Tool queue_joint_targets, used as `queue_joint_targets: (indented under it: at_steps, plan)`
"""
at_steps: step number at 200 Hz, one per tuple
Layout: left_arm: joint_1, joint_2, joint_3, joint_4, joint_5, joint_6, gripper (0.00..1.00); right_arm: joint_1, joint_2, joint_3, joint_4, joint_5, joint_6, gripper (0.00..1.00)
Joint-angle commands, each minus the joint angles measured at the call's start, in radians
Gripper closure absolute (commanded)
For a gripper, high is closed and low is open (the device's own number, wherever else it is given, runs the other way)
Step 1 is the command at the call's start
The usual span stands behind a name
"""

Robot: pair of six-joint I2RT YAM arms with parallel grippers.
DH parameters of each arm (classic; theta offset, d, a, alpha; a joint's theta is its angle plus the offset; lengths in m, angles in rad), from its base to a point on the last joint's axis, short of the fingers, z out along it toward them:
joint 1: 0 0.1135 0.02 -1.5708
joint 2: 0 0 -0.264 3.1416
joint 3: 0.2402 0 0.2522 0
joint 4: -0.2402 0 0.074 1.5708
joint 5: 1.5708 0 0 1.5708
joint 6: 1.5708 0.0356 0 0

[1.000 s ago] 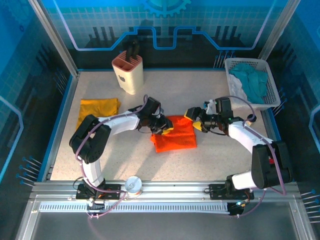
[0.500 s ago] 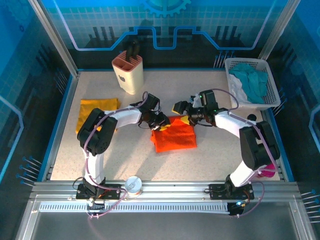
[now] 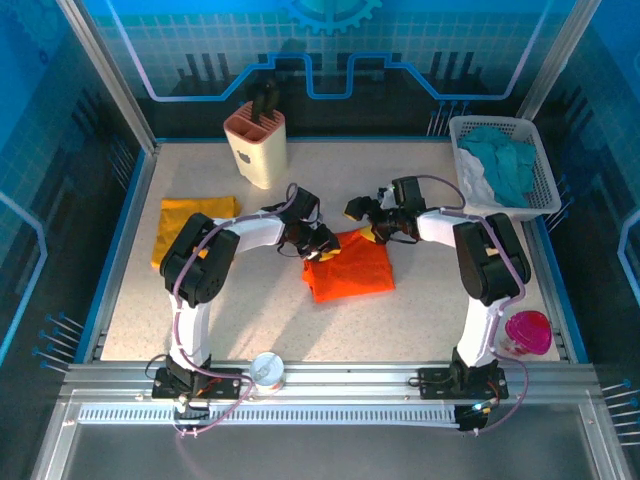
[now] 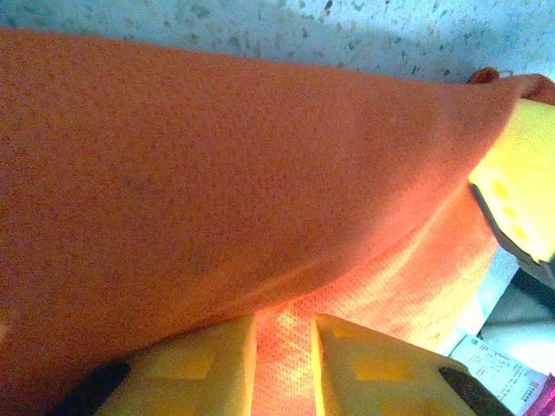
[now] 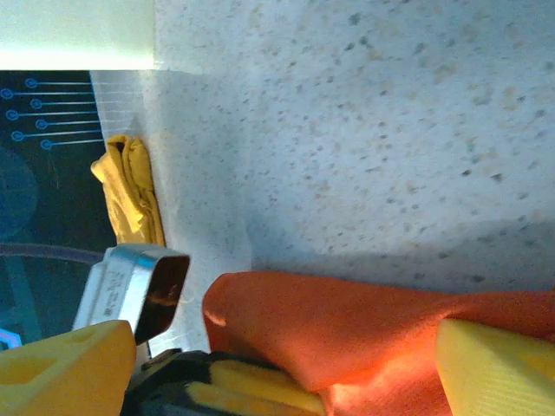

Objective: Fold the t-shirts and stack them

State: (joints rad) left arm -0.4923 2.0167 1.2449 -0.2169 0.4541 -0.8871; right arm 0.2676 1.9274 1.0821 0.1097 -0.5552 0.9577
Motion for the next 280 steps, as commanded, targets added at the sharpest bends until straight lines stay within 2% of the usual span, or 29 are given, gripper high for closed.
queue_joint_targets:
  at_steps: [1,47,85,129,166,217,234,252,280]
  plan:
    - [0.019,0.045,-0.057,-0.027,-0.015,0.023,0.75,-0.033,0.032,0.011,0.025,0.015,-0.022,0.11]
    - [0.048,0.022,-0.068,-0.013,0.012,0.028,0.73,-0.063,0.015,0.053,-0.054,-0.008,-0.06,0.1]
    - [0.083,-0.061,-0.034,-0.085,0.013,0.077,0.64,-0.062,-0.116,0.059,-0.19,0.012,-0.146,0.08]
    - [0.113,-0.125,-0.006,-0.147,0.059,0.115,0.57,-0.023,-0.248,0.015,-0.273,-0.044,-0.166,0.07]
    - [0.137,-0.097,-0.014,-0.151,0.1,0.129,0.57,0.064,-0.295,-0.08,-0.19,-0.063,-0.088,0.07]
    - [0.164,-0.137,-0.083,-0.113,0.123,0.162,0.58,0.192,-0.267,-0.185,-0.04,-0.037,-0.007,0.07]
    - [0.179,-0.1,-0.107,-0.049,0.173,0.181,0.59,0.207,-0.239,-0.253,0.042,-0.034,0.026,0.07]
    - [0.191,-0.059,-0.124,-0.017,0.177,0.195,0.61,0.213,-0.202,-0.311,0.103,-0.034,0.045,0.08]
    - [0.212,-0.029,-0.18,0.096,0.219,0.168,0.62,0.214,-0.174,-0.392,0.186,-0.028,0.064,0.08]
